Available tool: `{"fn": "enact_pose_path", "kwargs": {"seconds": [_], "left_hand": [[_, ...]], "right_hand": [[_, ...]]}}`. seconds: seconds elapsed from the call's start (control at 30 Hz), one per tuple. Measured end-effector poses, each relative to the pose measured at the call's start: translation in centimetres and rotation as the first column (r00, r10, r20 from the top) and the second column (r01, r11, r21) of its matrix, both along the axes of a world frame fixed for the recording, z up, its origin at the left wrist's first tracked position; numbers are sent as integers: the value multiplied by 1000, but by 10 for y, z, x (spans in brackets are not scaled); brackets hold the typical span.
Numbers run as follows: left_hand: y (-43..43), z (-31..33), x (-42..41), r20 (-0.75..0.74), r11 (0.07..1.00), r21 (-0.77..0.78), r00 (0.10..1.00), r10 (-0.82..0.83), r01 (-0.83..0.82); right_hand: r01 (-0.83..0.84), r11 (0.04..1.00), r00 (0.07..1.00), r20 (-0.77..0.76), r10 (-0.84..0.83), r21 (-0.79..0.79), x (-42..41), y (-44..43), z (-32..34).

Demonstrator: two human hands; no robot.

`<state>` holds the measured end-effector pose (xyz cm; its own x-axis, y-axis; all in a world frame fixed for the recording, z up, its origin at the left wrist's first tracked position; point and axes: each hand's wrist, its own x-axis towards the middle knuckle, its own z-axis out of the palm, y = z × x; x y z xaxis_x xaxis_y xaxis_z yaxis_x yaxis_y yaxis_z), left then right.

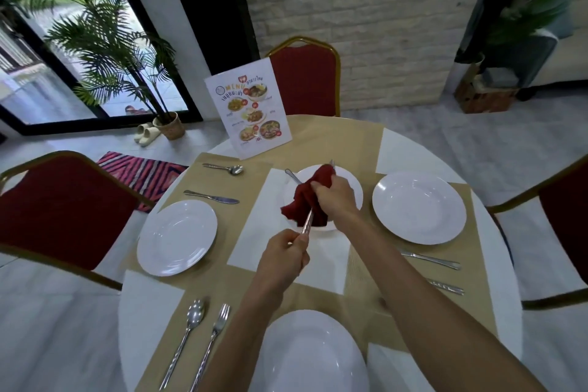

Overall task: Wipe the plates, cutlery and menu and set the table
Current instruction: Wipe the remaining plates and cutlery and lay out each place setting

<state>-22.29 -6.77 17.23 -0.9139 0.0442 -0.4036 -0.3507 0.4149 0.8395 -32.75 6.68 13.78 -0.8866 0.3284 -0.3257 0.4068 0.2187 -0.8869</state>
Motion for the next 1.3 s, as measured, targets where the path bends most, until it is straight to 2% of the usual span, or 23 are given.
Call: {"fn": "enact_pose_path", "kwargs": {"seconds": [0.1, 0.17, 0.2, 0.23, 0.3, 0.37, 0.43, 0.5, 0.57, 0.63, 0.7, 0.8, 0.87, 0.97, 1.07, 1.17, 1.23, 1.3], "left_hand": [[-13, 9, 9, -7, 1000, -2, 1000, -3, 3], [-21, 11, 16, -23, 998, 6, 998, 57, -57], [-23, 11, 15, -30, 994, 6, 994, 108, -107], [-22, 10, 12, -36, 989, 3, 988, 151, -151], [-13, 11, 3, -34, 988, -5, 988, 151, -152], [4, 13, -1, -23, 997, -1, 996, 83, -83], [13, 14, 4, -27, 998, -11, 997, 67, -67], [10, 14, 14, -36, 997, -1, 996, 78, -78], [3, 15, 20, -32, 997, 33, 997, 77, -76], [-2, 19, 25, -30, 997, 50, 998, 62, -60], [-4, 22, 30, -33, 998, 45, 998, 54, -53], [-7, 21, 34, -59, 996, 9, 994, 93, -93], [-7, 16, 33, -61, 989, 31, 988, 144, -143], [3, 9, 33, -25, 984, 100, 988, 152, -148], [9, 6, 40, 20, 997, 69, 1000, 12, -14], [-6, 10, 41, 61, 972, -159, 984, -166, 173], [-18, 16, 34, -51, 981, -184, 996, -74, 63], [-24, 21, 20, -203, 983, -103, 971, 126, -149]], "right_hand": [[99, 990, 994, -63, -93, 97, -6, 16, 9], [188, 981, 982, -22, -187, 40, -9, 31, 13], [195, 980, 981, 19, -194, -43, -9, 34, 12], [161, 974, 986, 65, -153, -157, -4, 31, 15], [18, 923, 988, 146, 41, -385, 13, 9, 13], [-96, 872, 975, 129, 179, -479, 27, -13, 14], [-80, 905, 992, 60, 115, -417, 32, -18, 21], [-40, 979, 999, 14, 43, -199, 26, -4, 25], [-37, 999, 999, 20, 36, 34, 24, 13, 27], [6, 995, 1000, 19, -8, 99, 26, 21, 25], [110, 994, 994, 9, -110, 27, 29, 28, 19], [232, 926, 972, 51, -228, -298, 41, 38, 6], [178, 863, 984, 65, -167, -473, 67, 25, 7], [54, 784, 998, 68, -16, -618, 105, -11, 13], [70, 826, 997, 5, -81, -559, 110, -24, 12], [85, 877, 991, -53, -124, -474, 106, -13, 16], [14, 910, 993, -100, -61, -414, 113, -9, 18], [-115, 912, 988, -143, 63, -394, 123, -8, 20]]}}
